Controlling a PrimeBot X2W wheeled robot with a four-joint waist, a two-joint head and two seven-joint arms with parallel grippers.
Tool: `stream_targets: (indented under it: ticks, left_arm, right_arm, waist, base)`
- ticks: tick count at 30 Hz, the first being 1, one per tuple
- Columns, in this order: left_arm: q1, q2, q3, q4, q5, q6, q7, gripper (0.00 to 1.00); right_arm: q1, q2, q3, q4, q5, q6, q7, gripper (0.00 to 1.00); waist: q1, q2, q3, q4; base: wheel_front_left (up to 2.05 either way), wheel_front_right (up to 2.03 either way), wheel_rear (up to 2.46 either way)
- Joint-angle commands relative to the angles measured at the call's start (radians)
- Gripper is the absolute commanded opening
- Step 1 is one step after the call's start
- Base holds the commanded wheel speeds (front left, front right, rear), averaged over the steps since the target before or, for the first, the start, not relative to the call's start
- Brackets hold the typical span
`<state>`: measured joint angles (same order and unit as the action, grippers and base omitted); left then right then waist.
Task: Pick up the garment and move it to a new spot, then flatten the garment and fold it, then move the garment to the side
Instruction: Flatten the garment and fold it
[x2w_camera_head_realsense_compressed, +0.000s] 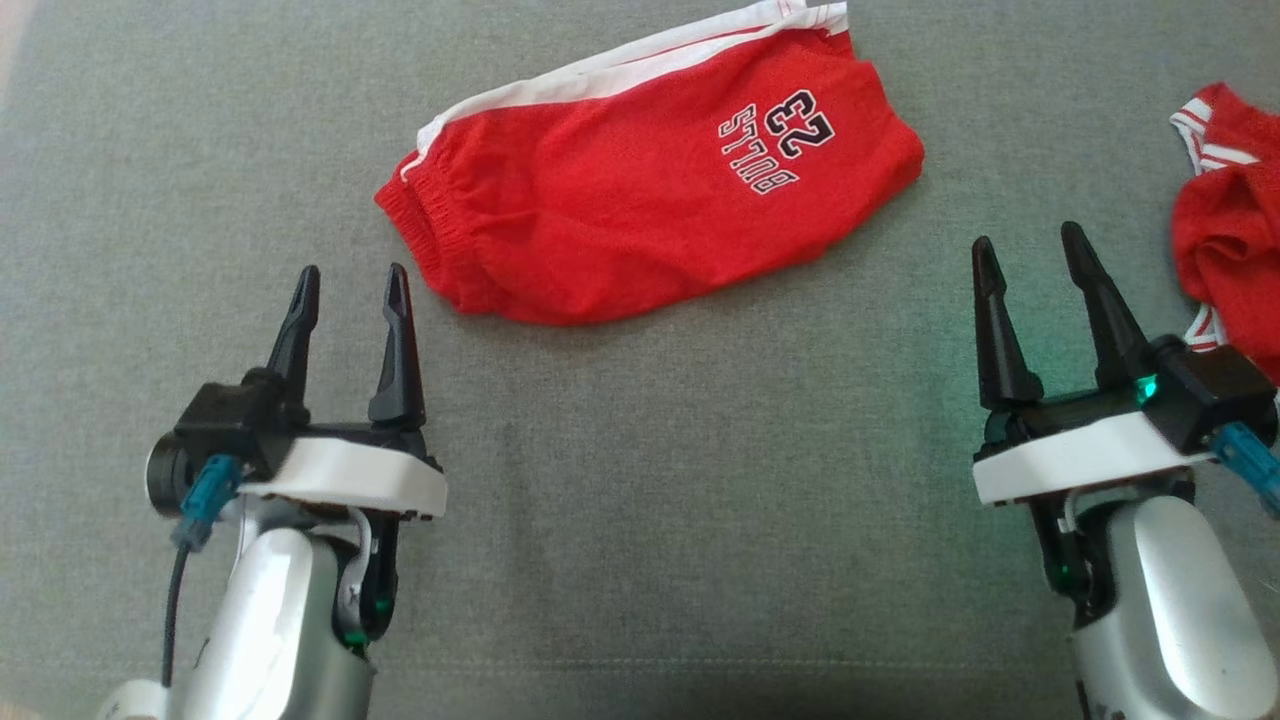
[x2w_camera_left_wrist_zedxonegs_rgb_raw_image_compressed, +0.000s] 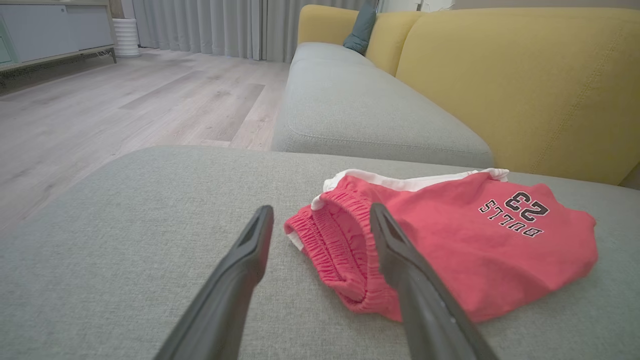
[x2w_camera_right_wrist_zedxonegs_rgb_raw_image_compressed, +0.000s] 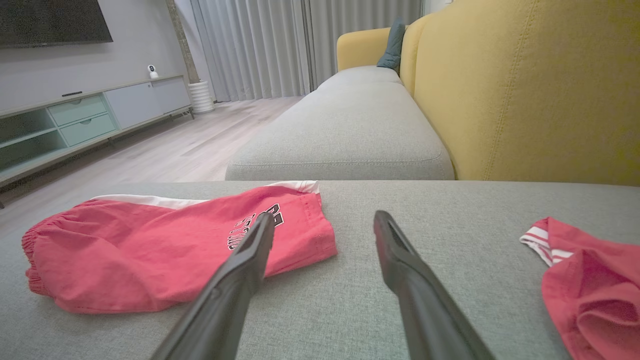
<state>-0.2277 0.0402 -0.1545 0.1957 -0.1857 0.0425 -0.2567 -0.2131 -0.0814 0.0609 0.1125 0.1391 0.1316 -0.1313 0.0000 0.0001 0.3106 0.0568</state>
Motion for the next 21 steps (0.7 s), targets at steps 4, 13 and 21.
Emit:
stream_targets:
  ticks: [4, 13, 21]
  left_arm:
    - [-0.028, 0.013, 0.03, -0.031, 0.012, -0.007, -0.005, 1.0]
    - [-0.087, 0.011, 0.003, -0.039, 0.006, -0.014, -0.005, 1.0]
    - [-0.131, 0.01, -0.031, -0.035, -0.015, -0.008, -0.005, 1.0]
  right_arm:
    - [-0.008, -0.009, 0.02, -0.03, -0.008, -0.001, 0.015, 1.0]
    - [-0.212, -0.111, 0.107, 0.085, 0.034, -0.001, 0.114, 1.0]
    - [-0.434, -0.164, 0.195, 0.302, 0.103, -0.001, 0.273, 1.0]
  waist:
    - [0.0, -0.0001, 0.012, 0.006]
    - [0.0, -0.0001, 0.088, 0.05]
    - [0.0, -0.0001, 0.133, 0.093]
  base:
    - [0.0, 0.0, 0.0]
    - [0.0, 0.0, 0.0]
    - [0.0, 0.0, 0.0]
